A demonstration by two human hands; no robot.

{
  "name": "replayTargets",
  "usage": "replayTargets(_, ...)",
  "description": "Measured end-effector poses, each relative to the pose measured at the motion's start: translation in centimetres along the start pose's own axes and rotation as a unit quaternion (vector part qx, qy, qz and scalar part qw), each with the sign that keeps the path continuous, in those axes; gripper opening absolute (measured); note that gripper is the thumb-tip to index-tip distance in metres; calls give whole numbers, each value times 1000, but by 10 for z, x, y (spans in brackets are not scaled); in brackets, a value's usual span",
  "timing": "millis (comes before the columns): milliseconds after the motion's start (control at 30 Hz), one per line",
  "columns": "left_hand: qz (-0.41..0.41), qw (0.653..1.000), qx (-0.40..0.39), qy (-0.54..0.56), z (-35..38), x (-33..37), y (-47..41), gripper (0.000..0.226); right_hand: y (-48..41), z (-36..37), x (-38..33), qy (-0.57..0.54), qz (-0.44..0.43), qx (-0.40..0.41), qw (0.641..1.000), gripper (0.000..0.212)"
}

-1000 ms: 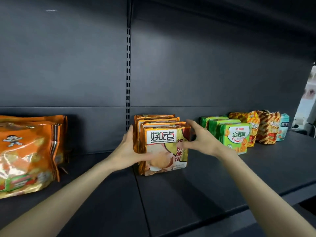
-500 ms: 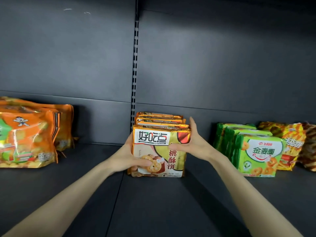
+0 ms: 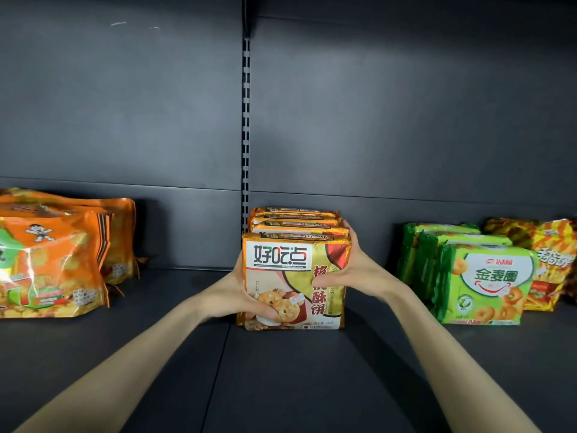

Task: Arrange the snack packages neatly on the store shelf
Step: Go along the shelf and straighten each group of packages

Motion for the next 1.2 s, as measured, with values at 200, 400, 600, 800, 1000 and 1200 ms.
replayTargets(200, -15, 1000, -13, -4, -1, -5, -6, 106, -1, 1, 2, -15, -24, 6, 1000, 119)
replayTargets(400, -16, 1000, -3, 2, 2, -3, -9, 98, -1, 0, 3, -10, -28, 19, 999, 118)
replayTargets(600, -15, 1000, -6, 1, 3, -4, -12, 97, -1, -4, 5, -4, -31, 20, 999, 117)
replayTargets(800, -17, 1000, 11, -13, 3, -5, -12, 111, 0, -5, 6, -16, -34, 17, 999, 115)
replayTargets(1000, 1, 999, -30, 24, -4, -7, -11, 137, -5, -5, 13, -29, -7, 26, 999, 131)
replayTargets(1200, 12, 995, -76, 59, -18, -4, -15, 147, -8, -6, 15, -31, 3, -12, 999, 118)
Point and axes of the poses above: each hand's wrist, its own y-axis away from the middle knuckle, its own z-axis out of the palm, x = y × z, the point moved 2 cm from there along -y, towards the middle knuckle, and after that the axes turned 6 degrees about -y, right-handed, at the moved point
